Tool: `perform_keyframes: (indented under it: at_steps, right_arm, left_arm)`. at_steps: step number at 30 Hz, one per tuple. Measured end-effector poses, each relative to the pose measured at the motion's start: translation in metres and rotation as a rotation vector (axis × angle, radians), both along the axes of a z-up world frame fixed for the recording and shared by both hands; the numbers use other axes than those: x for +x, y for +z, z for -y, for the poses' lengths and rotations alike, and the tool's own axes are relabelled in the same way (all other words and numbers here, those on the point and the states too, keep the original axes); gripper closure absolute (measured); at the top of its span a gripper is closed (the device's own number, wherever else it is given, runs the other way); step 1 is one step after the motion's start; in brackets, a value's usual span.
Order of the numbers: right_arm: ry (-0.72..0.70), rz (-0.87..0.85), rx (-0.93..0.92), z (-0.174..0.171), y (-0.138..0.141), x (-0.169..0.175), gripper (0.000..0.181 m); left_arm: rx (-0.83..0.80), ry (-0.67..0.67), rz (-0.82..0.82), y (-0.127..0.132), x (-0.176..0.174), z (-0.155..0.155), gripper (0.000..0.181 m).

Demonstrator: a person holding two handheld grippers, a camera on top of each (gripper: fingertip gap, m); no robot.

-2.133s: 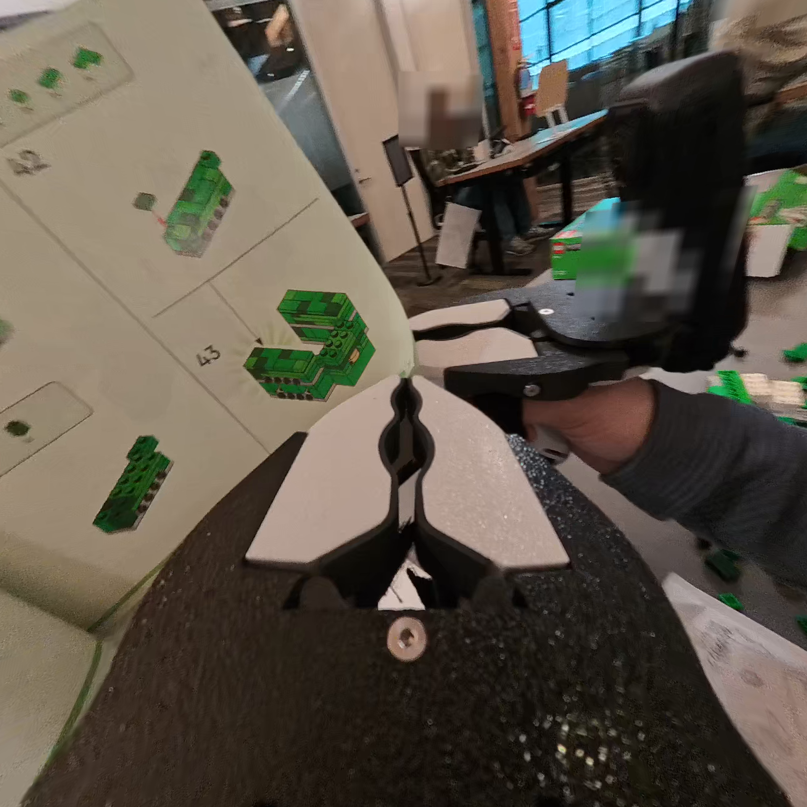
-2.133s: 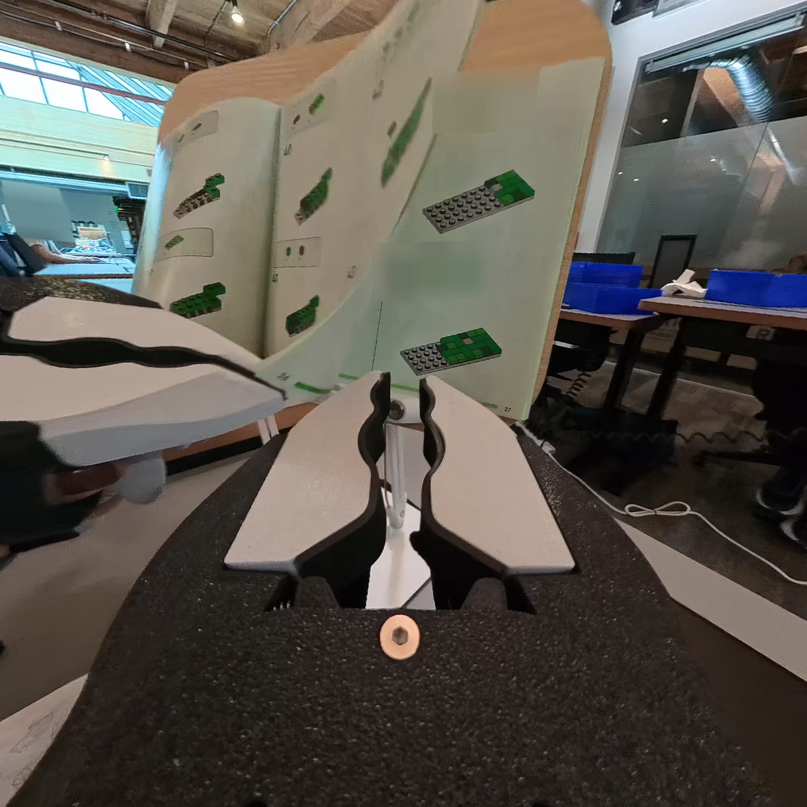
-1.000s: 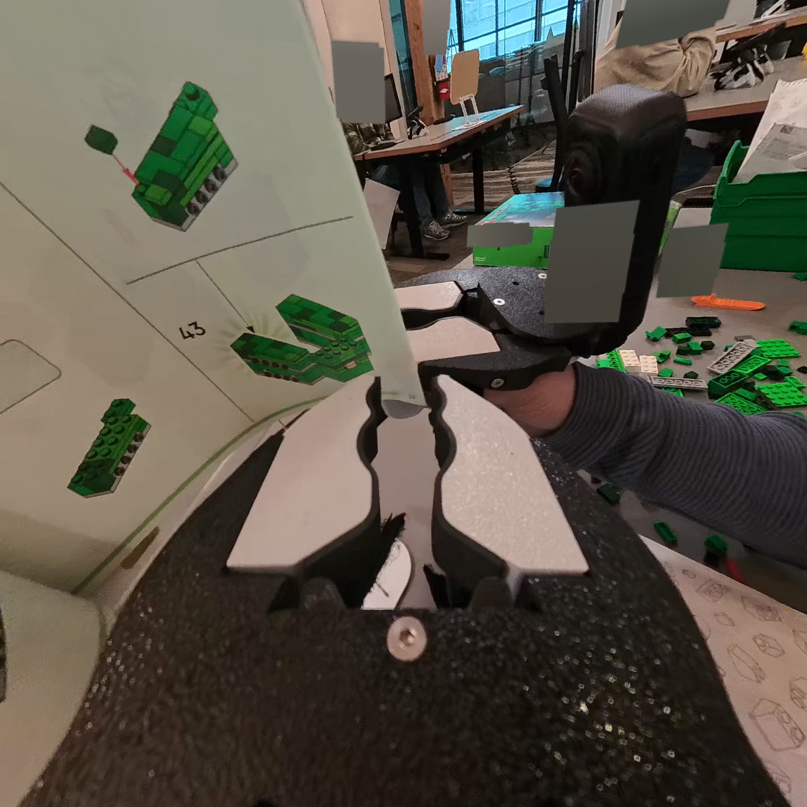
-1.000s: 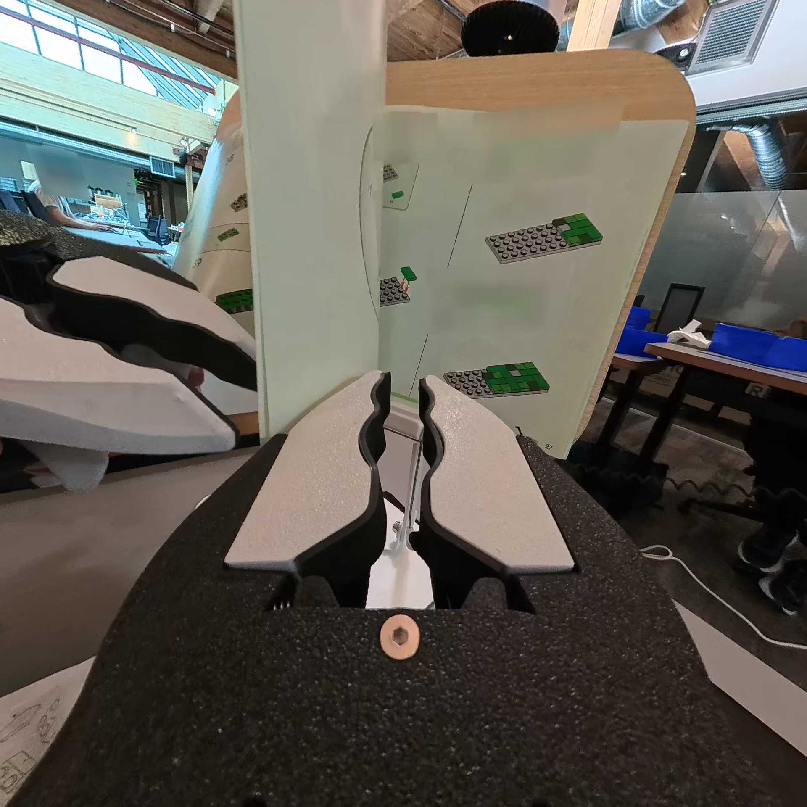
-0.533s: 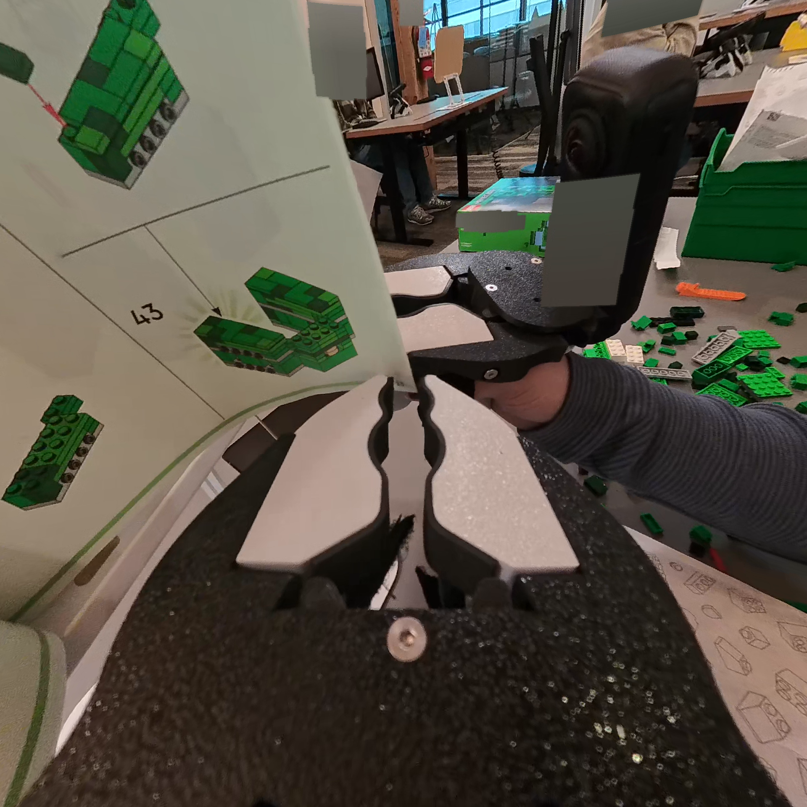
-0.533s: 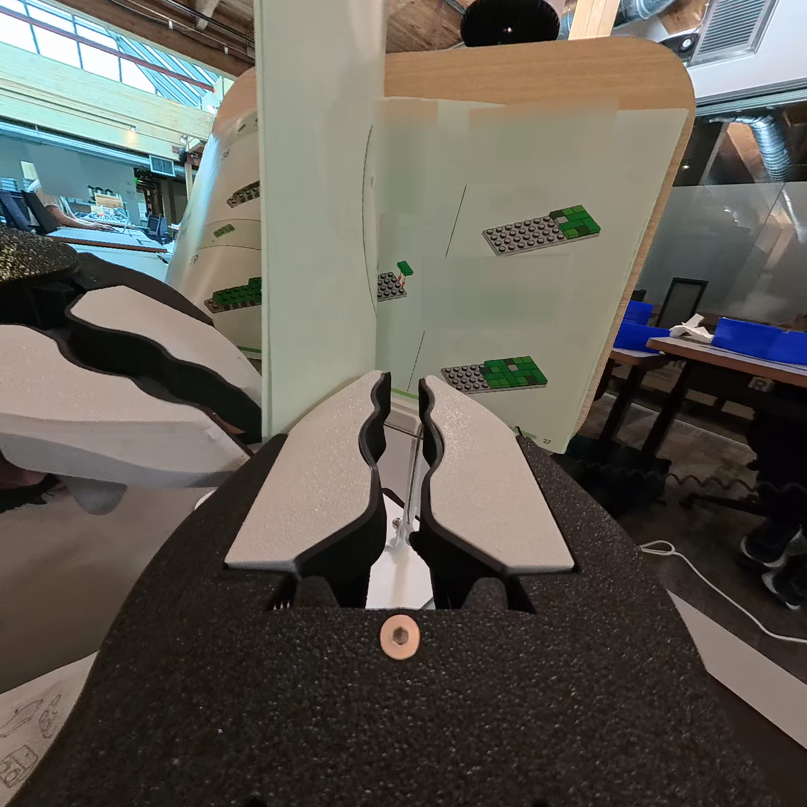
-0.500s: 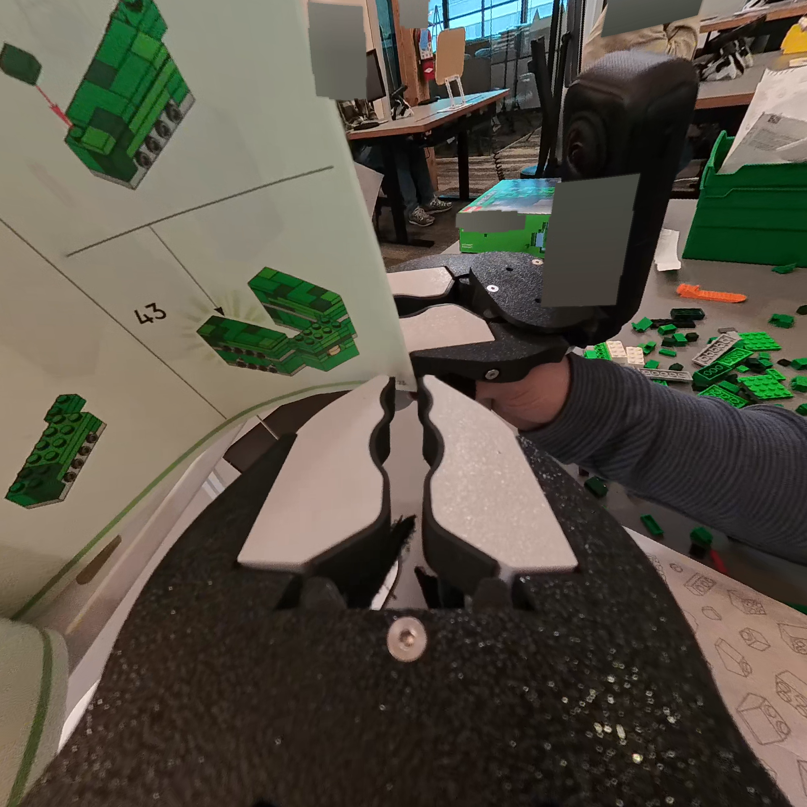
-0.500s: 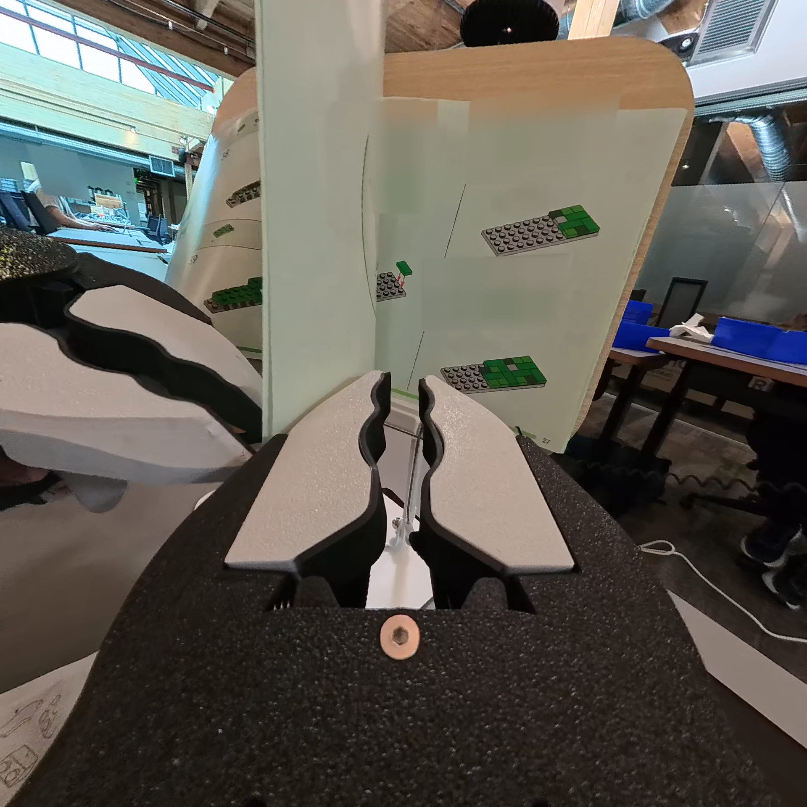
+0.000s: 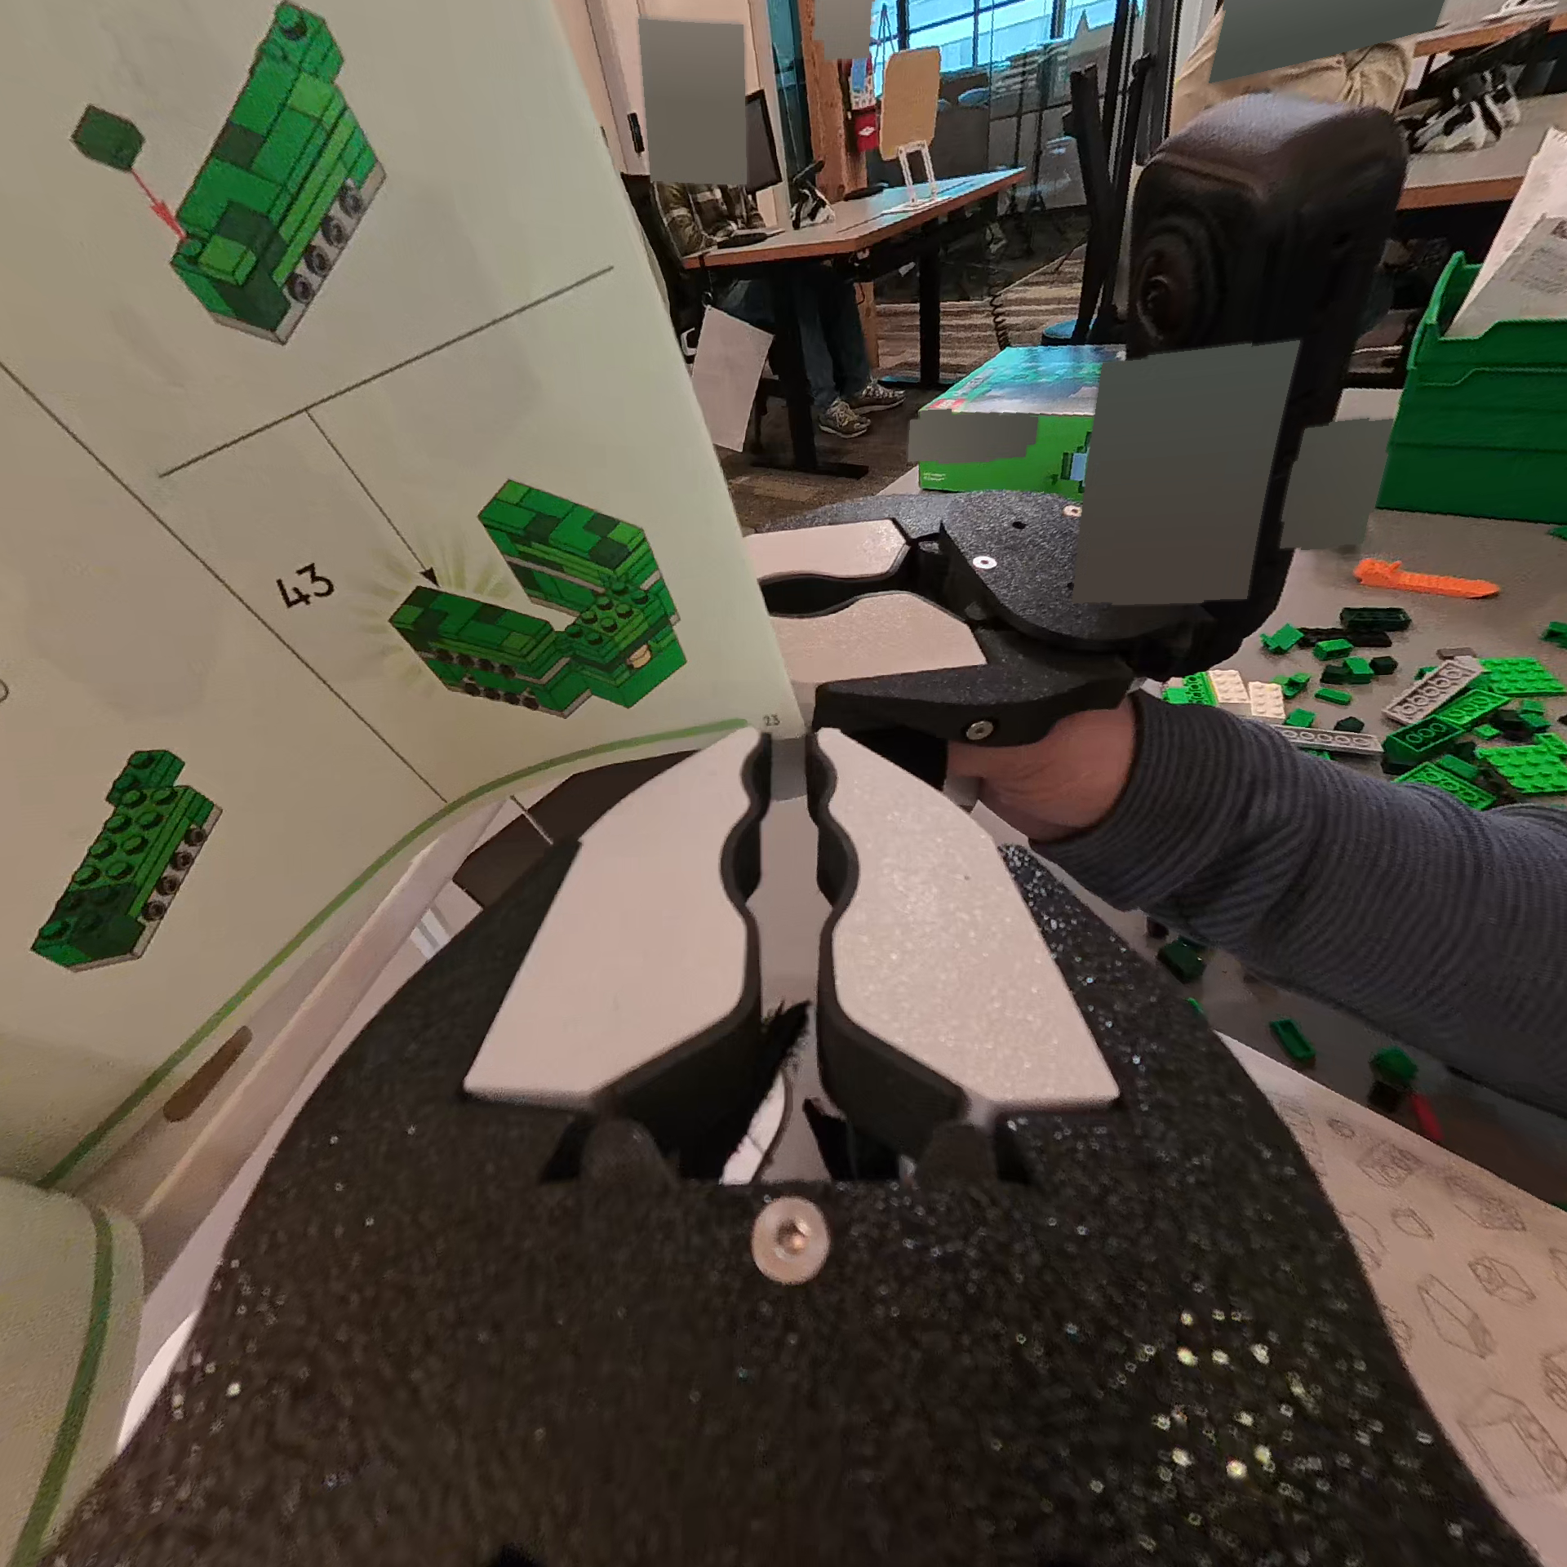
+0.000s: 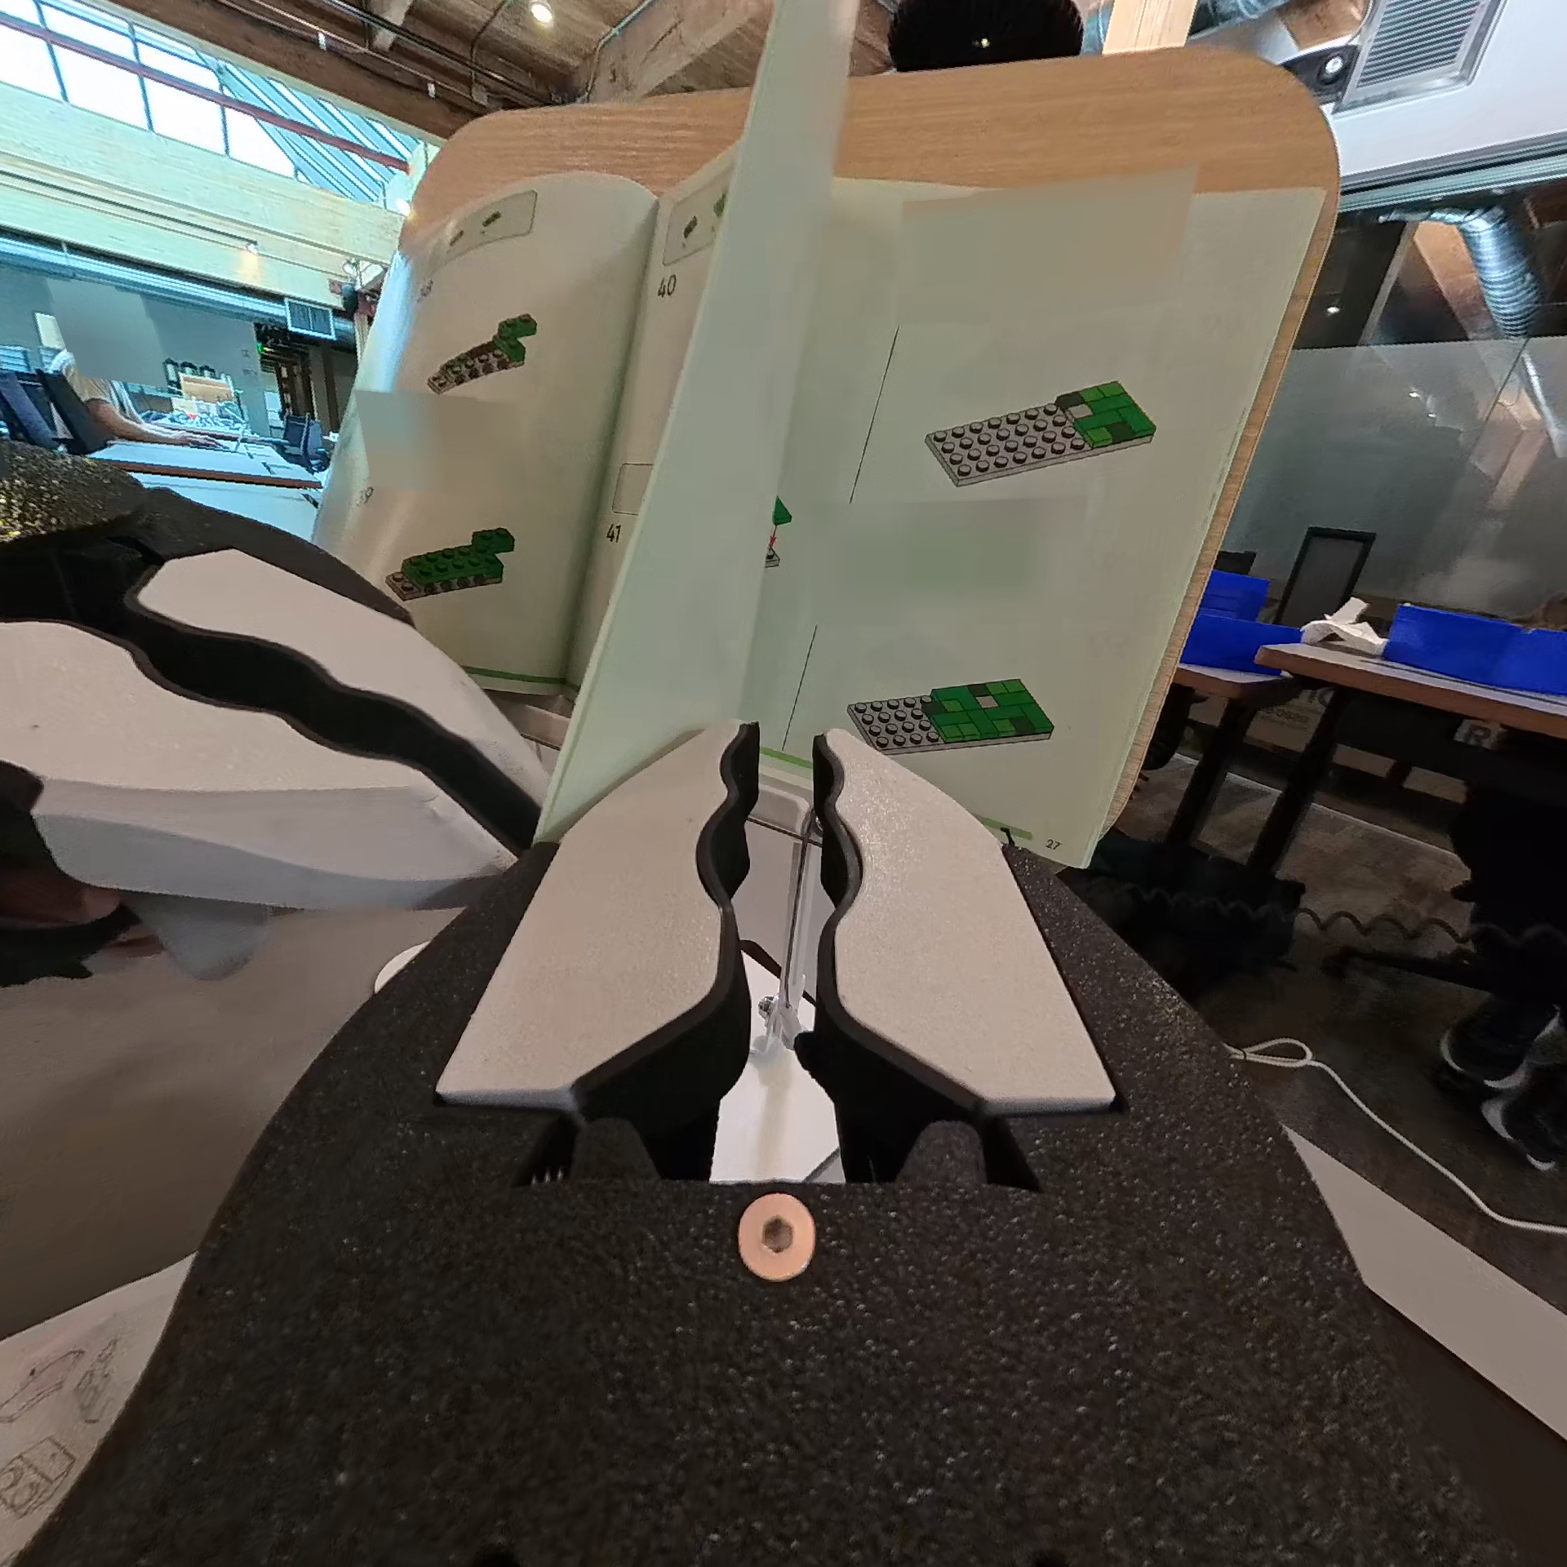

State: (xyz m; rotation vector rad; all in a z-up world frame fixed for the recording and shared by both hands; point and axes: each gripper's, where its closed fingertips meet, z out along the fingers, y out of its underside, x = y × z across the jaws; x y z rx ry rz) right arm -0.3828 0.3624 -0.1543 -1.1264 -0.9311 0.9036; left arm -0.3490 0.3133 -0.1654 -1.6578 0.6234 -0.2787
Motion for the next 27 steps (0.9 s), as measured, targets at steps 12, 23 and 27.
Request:
perform_keyframes:
  at_steps: [12,23,27]
  right_arm:
    - [0.008,0.005,0.001,0.001,-0.001,-0.001,0.170]
    - [0.010,0.007,-0.001,0.001,-0.001,-0.001,0.170]
    - [0.011,0.010,0.000,0.002,-0.002,-0.002,0.170]
  left_arm:
    - [0.020,0.030,0.020,0.004,-0.006,-0.002,0.171]
    - [0.051,0.055,0.028,0.011,-0.012,0.000,0.163]
    - [0.068,0.068,0.020,0.011,-0.013,-0.002,0.163]
